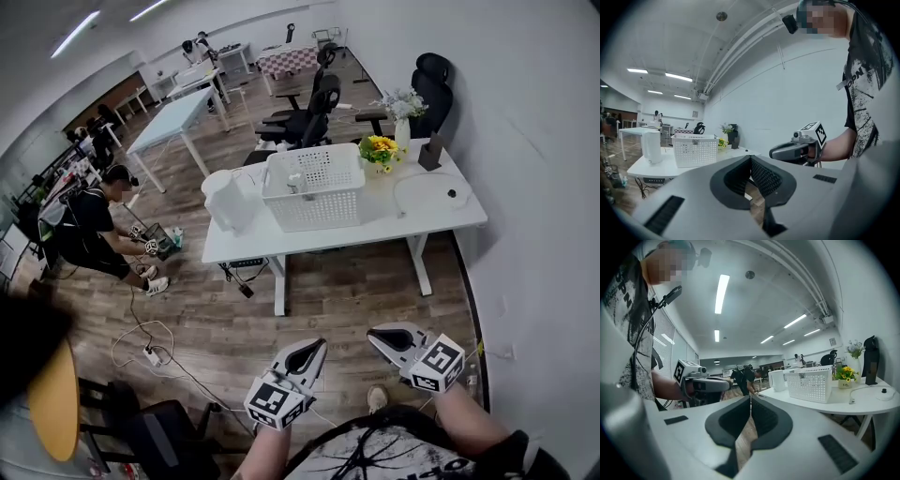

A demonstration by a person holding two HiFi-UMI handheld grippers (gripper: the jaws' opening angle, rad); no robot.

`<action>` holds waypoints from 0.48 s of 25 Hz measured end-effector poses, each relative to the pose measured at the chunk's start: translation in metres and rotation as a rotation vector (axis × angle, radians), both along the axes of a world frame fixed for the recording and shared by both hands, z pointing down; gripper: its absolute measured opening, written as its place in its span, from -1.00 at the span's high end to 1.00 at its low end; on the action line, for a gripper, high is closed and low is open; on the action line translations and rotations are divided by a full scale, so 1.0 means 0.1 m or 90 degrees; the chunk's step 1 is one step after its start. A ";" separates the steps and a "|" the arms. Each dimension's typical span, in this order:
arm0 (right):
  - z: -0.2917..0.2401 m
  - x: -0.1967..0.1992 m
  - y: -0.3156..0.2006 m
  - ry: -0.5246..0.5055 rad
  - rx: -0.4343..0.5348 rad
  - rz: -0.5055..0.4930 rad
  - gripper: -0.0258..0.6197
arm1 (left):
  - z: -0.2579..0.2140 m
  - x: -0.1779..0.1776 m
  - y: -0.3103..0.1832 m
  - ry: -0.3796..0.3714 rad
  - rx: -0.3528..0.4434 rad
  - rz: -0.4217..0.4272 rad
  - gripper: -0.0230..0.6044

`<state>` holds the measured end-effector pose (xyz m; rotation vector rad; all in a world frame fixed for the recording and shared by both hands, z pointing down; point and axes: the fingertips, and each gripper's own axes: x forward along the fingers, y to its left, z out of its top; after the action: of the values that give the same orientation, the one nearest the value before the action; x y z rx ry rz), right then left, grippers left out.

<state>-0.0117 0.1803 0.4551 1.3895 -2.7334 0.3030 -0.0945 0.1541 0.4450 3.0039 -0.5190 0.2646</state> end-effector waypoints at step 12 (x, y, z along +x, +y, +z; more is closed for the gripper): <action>0.13 0.41 -0.48 0.013 -0.007 -0.076 0.84 | 0.01 0.71 -0.56 0.005 0.005 -0.030 0.89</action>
<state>0.0295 0.1326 0.4679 1.2128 -2.7788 0.2933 -0.0236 0.0979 0.4464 2.9945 -0.5912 0.2469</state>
